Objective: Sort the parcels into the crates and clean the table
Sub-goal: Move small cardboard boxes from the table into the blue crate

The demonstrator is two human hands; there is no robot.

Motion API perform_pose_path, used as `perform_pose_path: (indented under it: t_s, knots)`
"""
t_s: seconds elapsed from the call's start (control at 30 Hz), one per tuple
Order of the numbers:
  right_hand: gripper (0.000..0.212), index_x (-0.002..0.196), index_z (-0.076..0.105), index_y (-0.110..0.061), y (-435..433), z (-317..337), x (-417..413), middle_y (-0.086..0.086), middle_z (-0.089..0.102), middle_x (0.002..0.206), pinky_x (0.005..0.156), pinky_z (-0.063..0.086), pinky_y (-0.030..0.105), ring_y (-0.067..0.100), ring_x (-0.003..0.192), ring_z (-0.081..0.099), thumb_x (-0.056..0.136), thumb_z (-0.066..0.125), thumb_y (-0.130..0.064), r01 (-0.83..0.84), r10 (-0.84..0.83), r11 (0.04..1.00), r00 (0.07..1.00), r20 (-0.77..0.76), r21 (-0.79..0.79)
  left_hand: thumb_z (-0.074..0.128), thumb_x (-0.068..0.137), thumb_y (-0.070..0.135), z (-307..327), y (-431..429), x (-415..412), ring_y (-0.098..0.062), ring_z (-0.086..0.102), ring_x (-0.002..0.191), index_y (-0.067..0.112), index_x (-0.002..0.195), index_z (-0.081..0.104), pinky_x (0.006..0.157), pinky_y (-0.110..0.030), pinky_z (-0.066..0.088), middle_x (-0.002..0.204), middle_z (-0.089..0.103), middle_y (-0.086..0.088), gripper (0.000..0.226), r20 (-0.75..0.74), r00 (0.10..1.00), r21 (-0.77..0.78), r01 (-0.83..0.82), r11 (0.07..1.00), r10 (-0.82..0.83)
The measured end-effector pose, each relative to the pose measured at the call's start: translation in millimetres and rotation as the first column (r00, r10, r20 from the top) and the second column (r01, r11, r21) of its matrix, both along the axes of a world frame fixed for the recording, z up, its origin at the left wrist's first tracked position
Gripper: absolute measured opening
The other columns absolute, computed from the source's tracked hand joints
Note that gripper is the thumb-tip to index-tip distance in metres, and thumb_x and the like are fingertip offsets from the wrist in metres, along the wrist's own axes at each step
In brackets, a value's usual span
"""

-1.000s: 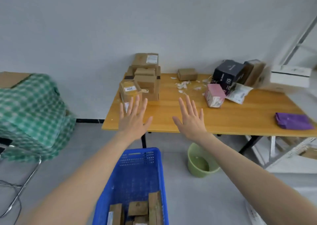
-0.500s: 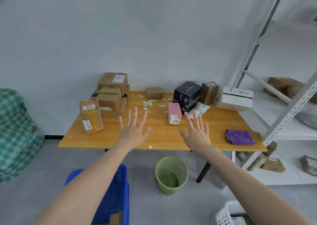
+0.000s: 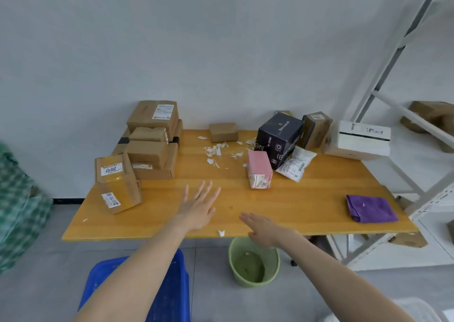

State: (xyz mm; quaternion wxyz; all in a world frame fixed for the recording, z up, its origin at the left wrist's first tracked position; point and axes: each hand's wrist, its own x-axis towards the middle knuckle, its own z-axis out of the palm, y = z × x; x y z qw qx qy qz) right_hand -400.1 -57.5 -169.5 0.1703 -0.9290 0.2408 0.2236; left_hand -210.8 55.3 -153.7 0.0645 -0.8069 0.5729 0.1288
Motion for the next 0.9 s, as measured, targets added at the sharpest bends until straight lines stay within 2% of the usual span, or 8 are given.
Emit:
perform_pose_path:
  t_s: [0.13, 0.33, 0.5, 0.67, 0.83, 0.9]
  knots:
    - [0.071, 0.153, -0.002, -0.019, 11, -57, 45, -0.005, -0.005, 0.160, 0.119, 0.004, 0.036, 0.015, 0.147, 0.001, 0.095, 0.035, -0.001, -0.097, 0.103, 0.994, 0.987, -0.126, 0.051, 0.018, 0.104, 0.033, -26, -12, 30, -0.018, -0.022, 0.143, 0.028, 0.149, -0.016, 0.113, -0.053, -0.014, 0.155, -0.025, 0.000, 0.056, -0.037, 0.999, 0.095, 0.002, 0.995, 0.002]
    - [0.071, 0.152, -0.009, -0.014, 22, -99, 69, -0.001, -0.014, 0.159, 0.119, 0.001, 0.040, 0.018, 0.147, -0.008, 0.095, 0.033, -0.004, -0.136, 0.151, 0.988, 0.961, -0.233, 0.077, 0.018, 0.103, 0.035, -63, -3, 49, -0.017, -0.019, 0.144, 0.028, 0.149, -0.014, 0.112, -0.053, -0.014, 0.156, -0.024, 0.000, 0.056, -0.078, 0.997, 0.223, 0.014, 0.975, 0.004]
    - [0.072, 0.151, -0.013, -0.012, 7, -112, 84, 0.001, -0.018, 0.158, 0.120, 0.000, 0.036, 0.017, 0.147, -0.012, 0.095, 0.031, -0.007, -0.023, 0.040, 0.996, 0.979, -0.201, 0.086, 0.017, 0.103, 0.036, -75, -8, 61, -0.017, -0.018, 0.144, 0.026, 0.149, -0.014, 0.112, -0.052, -0.014, 0.156, -0.023, -0.001, 0.056, -0.121, 0.992, 0.289, -0.004, 0.957, 0.041]
    - [0.067, 0.151, -0.008, -0.007, -35, -104, 118, 0.005, -0.015, 0.159, 0.120, 0.004, 0.035, 0.020, 0.147, -0.009, 0.097, 0.031, -0.010, 0.000, 0.021, 0.994, 0.982, -0.189, 0.112, 0.018, 0.103, 0.036, -73, -31, 83, -0.016, -0.020, 0.144, 0.027, 0.150, -0.014, 0.112, -0.051, -0.016, 0.155, -0.024, 0.001, 0.057, -0.131, 0.989, 0.305, -0.026, 0.952, 0.069]
    - [0.065, 0.150, -0.004, -0.001, -92, -94, 171, 0.012, -0.013, 0.158, 0.119, 0.011, 0.035, 0.024, 0.147, -0.005, 0.095, 0.031, -0.001, 0.044, -0.024, 0.990, 0.988, -0.151, 0.131, 0.019, 0.104, 0.033, -69, -78, 134, -0.017, -0.017, 0.145, 0.025, 0.152, -0.005, 0.113, -0.050, -0.014, 0.157, -0.020, -0.001, 0.054, -0.110, 0.989, 0.304, -0.066, 0.950, 0.104]
    - [0.066, 0.151, -0.004, -0.002, -106, -94, 184, 0.010, -0.015, 0.159, 0.115, 0.022, 0.035, 0.024, 0.147, 0.003, 0.094, 0.031, 0.001, 0.064, -0.037, 0.985, 0.986, -0.164, 0.160, 0.021, 0.104, 0.031, -69, -92, 148, -0.017, -0.016, 0.145, 0.023, 0.152, 0.001, 0.114, -0.050, -0.013, 0.157, -0.019, -0.001, 0.053, -0.098, 0.990, 0.322, -0.067, 0.944, 0.103]
